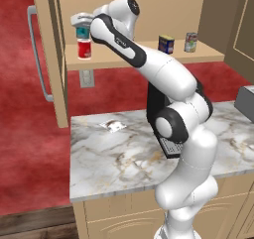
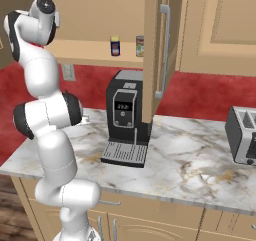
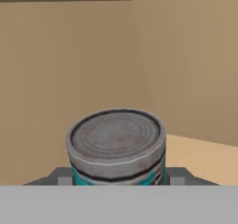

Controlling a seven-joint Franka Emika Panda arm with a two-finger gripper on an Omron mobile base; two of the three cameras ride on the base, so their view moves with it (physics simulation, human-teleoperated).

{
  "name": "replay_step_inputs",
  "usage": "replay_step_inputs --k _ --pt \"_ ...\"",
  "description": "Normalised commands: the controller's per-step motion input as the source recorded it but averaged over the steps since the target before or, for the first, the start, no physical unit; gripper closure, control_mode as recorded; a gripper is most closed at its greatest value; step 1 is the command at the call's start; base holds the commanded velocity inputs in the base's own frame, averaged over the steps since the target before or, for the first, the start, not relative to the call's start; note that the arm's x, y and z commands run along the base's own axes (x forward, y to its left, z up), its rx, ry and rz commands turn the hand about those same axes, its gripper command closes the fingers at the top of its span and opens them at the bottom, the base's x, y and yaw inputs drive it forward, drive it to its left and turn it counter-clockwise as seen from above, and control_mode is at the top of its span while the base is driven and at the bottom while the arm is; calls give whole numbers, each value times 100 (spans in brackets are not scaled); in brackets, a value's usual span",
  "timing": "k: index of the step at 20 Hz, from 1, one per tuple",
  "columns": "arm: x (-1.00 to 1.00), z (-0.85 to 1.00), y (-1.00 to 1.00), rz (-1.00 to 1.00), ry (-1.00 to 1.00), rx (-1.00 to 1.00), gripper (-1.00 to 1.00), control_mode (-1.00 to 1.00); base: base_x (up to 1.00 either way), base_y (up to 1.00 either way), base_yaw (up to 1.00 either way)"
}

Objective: Stack two cans on top of the other two cans in the cabinet.

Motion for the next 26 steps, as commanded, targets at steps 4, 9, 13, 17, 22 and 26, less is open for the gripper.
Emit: replay_step_inputs --k 4,9,13,17,22,26 --pt "-6 -20 1 0 -6 0 100 -100 0 0 0" --pt "-5 -22 7 0 -7 0 -100 -100 0 0 0" --pt "1 -23 5 0 -2 0 -100 -100 0 0 0" --pt "7 -16 3 0 0 0 -100 -100 0 0 0" --pt "4 -4 0 0 0 0 -100 -100 0 0 0" --pt "0 0 0 0 0 0 -100 -100 0 0 0"
